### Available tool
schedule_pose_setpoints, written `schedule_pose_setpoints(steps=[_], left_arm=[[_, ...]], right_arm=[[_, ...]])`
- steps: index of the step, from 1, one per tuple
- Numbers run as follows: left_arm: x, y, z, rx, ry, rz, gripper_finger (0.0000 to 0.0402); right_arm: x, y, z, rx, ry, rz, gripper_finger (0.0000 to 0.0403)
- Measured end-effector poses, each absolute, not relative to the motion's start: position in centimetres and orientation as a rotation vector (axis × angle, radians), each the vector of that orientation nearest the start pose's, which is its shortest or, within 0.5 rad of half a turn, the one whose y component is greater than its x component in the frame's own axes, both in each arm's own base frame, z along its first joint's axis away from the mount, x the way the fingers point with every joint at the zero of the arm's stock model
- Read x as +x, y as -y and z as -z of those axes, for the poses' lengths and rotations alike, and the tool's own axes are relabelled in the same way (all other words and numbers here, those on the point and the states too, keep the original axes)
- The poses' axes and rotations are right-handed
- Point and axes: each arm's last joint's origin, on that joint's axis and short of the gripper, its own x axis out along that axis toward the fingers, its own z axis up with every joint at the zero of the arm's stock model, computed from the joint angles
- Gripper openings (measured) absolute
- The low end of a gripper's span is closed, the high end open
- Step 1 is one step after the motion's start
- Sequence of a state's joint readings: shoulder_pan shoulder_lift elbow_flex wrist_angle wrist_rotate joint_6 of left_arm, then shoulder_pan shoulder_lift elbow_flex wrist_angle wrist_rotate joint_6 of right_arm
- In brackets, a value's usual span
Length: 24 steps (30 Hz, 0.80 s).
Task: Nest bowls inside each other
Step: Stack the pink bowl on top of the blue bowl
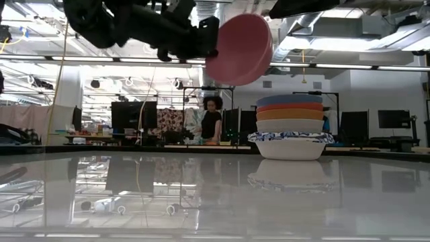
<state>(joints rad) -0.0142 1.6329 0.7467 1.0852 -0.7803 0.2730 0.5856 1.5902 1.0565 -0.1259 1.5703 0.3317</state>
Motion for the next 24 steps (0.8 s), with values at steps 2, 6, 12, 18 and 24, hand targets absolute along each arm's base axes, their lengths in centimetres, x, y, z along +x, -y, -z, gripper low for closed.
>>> schedule_pose_setpoints(steps=[2, 6, 12, 18, 24], left_arm=[[32.7, -1.9, -22.9, 0.155, 0.111, -0.766, 0.0], [32.9, -2.1, -22.7, 0.127, 0.143, -0.745, 0.0], [32.8, -2.2, -23.0, 0.135, 0.161, -0.763, 0.0], [32.7, -2.5, -23.2, 0.102, 0.197, -0.787, 0.0], [32.4, -2.8, -23.7, -0.004, 0.276, -0.844, 0.0]], right_arm=[[28.5, -14.9, -25.3, -0.3, -0.164, 0.99, 0.0115], [29.2, -13.5, -25.3, -0.296, -0.171, 1.039, 0.0162], [30.4, -11.3, -25.9, -0.262, -0.165, 1.121, 0.0213], [31.0, -10.0, -26.2, -0.264, -0.172, 1.163, 0.0211], [31.2, -9.4, -26.2, -0.261, -0.175, 1.183, 0.0194]])
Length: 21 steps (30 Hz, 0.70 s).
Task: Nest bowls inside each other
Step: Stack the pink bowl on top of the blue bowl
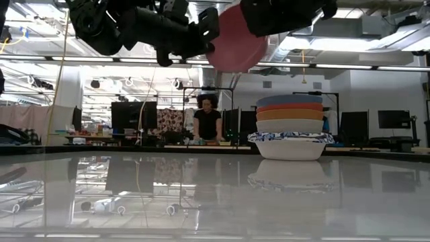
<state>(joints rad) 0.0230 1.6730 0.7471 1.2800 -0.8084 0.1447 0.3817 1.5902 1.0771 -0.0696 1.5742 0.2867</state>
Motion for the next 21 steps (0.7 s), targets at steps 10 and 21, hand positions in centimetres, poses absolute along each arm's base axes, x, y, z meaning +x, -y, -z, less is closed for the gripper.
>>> schedule_pose_setpoints(steps=[10, 21], left_arm=[[32.4, -3.0, -23.9, -0.047, 0.29, -0.893, 0.0], [32.7, -3.0, -24.4, -0.066, 0.308, -0.895, 0.0]], right_arm=[[31.8, -7.2, -26.3, -0.243, -0.179, 1.249, 0.0189], [32.4, -5.4, -26.6, -0.166, -0.138, 1.297, 0.0119]])
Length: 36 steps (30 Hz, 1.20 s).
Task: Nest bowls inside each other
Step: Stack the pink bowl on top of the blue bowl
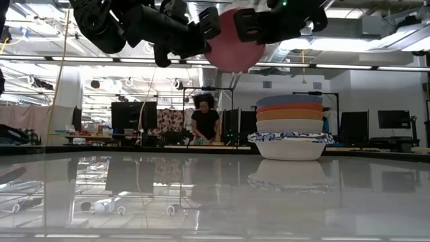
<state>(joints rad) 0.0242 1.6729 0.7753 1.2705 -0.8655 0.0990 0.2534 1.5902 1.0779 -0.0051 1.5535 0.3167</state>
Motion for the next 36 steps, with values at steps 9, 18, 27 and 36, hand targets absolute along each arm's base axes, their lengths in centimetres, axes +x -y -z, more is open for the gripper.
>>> schedule_pose_setpoints(steps=[9, 18, 27, 36], left_arm=[[32.9, -2.9, -23.8, -0.065, 0.257, -0.876, 0.001], [33.2, -2.6, -23.1, 0.012, 0.163, -0.823, 0.0105], [33.3, -1.6, -22.6, 0.064, 0.099, -0.785, 0.0221], [33.3, -0.5, -22.5, 0.102, 0.072, -0.777, 0.0243]], right_arm=[[32.4, -5.2, -26.8, -0.149, -0.117, 1.316, 0.0013], [32.5, -5.1, -26.5, -0.153, -0.139, 1.292, 0.0009], [32.4, -4.4, -26.4, -0.164, -0.182, 1.264, 0.0008], [29.7, -1.0, -29.8, -0.056, -0.28, 1.103, 0.0008]])
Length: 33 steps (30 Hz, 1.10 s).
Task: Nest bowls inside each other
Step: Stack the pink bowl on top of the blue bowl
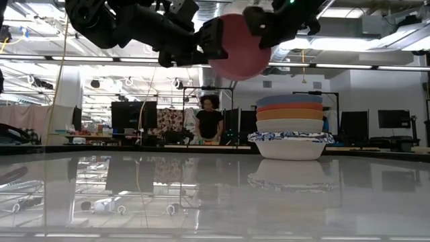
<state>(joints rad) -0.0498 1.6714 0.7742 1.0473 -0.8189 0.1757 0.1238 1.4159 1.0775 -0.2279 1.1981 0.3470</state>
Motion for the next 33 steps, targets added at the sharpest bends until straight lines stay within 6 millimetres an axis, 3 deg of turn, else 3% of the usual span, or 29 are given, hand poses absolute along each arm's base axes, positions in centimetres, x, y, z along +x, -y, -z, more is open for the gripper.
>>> schedule_pose_setpoints(steps=[9, 17, 26, 33], left_arm=[[33.5, 0.0, -22.9, 0.083, 0.103, -0.68, 0.0243], [33.8, 1.1, -22.5, 0.092, 0.088, -0.498, 0.0243], [33.7, 3.1, -22.5, 0.088, 0.095, -0.367, 0.0243], [33.6, 5.1, -21.9, 0.106, 0.044, -0.271, 0.0243]], right_arm=[[23.9, 5.7, -33.0, 0.235, -0.45, 0.822, 0.0008], [18.1, 10.3, -32.3, 0.485, -0.693, 0.849, 0.0008], [16.8, 11.8, -31.8, 0.642, -0.757, 0.665, 0.0008], [16.4, 13.3, -31.3, 0.697, -0.766, 0.662, 0.0008]])
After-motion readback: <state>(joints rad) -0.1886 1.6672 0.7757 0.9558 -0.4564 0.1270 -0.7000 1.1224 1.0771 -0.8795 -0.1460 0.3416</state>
